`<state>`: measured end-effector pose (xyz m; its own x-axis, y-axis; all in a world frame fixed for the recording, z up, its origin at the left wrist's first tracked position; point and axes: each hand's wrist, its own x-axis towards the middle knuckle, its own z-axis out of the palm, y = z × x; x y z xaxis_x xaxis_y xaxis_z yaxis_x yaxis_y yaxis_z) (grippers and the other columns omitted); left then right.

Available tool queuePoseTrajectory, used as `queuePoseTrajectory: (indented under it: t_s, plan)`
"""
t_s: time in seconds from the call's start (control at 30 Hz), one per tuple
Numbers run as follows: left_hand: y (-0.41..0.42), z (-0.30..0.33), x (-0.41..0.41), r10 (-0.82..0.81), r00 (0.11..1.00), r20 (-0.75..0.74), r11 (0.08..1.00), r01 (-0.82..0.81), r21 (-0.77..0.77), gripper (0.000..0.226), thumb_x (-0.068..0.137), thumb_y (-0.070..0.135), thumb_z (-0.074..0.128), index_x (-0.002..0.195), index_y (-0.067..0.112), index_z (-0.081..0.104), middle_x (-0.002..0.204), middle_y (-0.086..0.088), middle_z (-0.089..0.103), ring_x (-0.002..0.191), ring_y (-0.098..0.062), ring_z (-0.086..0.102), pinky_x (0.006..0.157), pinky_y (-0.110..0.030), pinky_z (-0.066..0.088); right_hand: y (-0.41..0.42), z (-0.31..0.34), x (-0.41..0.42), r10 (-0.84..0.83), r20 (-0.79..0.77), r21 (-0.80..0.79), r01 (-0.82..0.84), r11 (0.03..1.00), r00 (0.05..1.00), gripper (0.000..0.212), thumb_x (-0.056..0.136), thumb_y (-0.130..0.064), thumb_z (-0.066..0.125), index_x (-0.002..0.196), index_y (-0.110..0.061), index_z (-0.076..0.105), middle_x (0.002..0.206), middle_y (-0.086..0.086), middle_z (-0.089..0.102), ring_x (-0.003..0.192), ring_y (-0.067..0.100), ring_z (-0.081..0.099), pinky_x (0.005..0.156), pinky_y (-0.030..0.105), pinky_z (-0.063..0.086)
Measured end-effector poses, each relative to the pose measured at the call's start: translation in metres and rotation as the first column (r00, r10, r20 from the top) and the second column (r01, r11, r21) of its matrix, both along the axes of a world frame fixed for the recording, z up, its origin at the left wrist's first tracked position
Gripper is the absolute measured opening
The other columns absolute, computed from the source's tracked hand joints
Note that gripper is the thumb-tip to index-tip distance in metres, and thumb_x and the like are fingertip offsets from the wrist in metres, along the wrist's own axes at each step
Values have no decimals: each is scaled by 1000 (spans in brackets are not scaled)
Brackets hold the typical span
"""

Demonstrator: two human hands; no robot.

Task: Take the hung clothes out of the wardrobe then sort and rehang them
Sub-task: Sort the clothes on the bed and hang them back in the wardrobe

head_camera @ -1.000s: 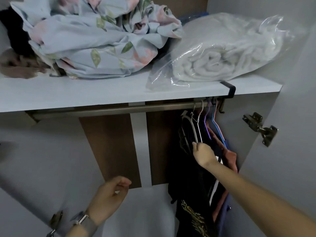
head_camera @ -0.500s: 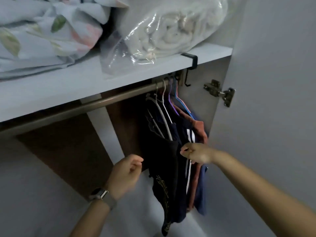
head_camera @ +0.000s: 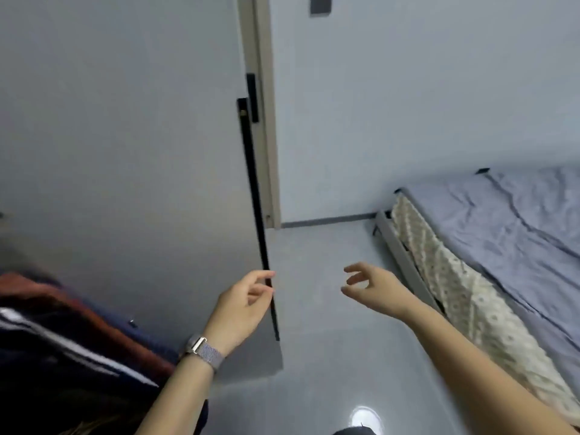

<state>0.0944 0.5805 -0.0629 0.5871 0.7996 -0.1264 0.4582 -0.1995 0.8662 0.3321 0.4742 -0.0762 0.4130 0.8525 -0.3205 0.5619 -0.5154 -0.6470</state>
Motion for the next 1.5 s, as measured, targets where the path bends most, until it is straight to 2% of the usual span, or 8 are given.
queuePoseTrajectory:
  t_s: [0.2,0.43,0.77,0.93,1.07,1.2,1.33,1.5]
  plan:
    - [-74,-4,175,-368,929,-45,928,370,36,30,88,19,59,106,42,56,90,10,65,69,8,58,63,-3,41,-186,-14,124,-483,2,47,483,875,876,59,81,-36,72,132,-16,48,126,4,59,114,16,57,96,25,40]
    - [-225,-26,373,-709,701,-75,699,713,60,28,90,18,57,117,24,55,86,14,60,70,4,56,62,-5,38,-398,-27,199,-841,-91,-23,843,538,534,63,84,-44,66,137,-21,40,128,0,51,101,18,61,80,33,54]
    - [-417,-69,522,-959,248,-136,259,963,-70,34,91,20,55,124,17,53,88,10,59,78,-6,57,75,-21,45,-602,-54,205,-999,-34,-132,991,6,1,51,87,-32,61,133,-20,43,118,-1,53,100,21,59,80,35,53]
    - [-492,-80,593,-989,52,-136,64,994,-89,30,92,23,53,122,19,53,90,11,58,81,1,55,68,-10,41,-660,-59,222,-969,-48,-175,958,-229,-241,45,87,-33,61,128,-23,45,119,0,51,95,23,63,66,29,52]
    - [-546,-82,639,-984,-95,-152,-82,993,-88,26,92,22,53,118,20,55,86,13,60,79,0,57,63,-7,42,-695,-68,230,-940,-37,-194,925,-326,-339,49,85,-30,61,131,-20,47,115,-4,52,99,13,55,81,30,51]
    - [-600,-90,671,-971,-163,-177,-151,985,-79,25,92,20,54,117,21,57,90,12,62,84,1,58,72,-12,43,-726,-80,236,-935,-31,-209,917,-340,-354,45,87,-29,61,129,-17,51,124,1,54,107,14,52,86,23,39]
    - [-661,-100,694,-970,-162,-181,-151,986,-73,27,91,14,52,117,20,57,104,7,59,88,2,55,72,-11,41,-786,-99,244,-934,1,-224,910,-349,-358,42,88,-23,59,129,-16,53,132,1,54,115,16,54,87,20,37]
    - [-747,-110,707,-986,-75,-152,-62,994,-89,19,91,9,53,105,21,59,89,7,62,79,-2,59,61,-7,43,-885,-125,267,-953,-43,-205,936,-284,-299,35,89,-20,57,124,-19,56,124,-1,58,108,12,54,84,19,40]
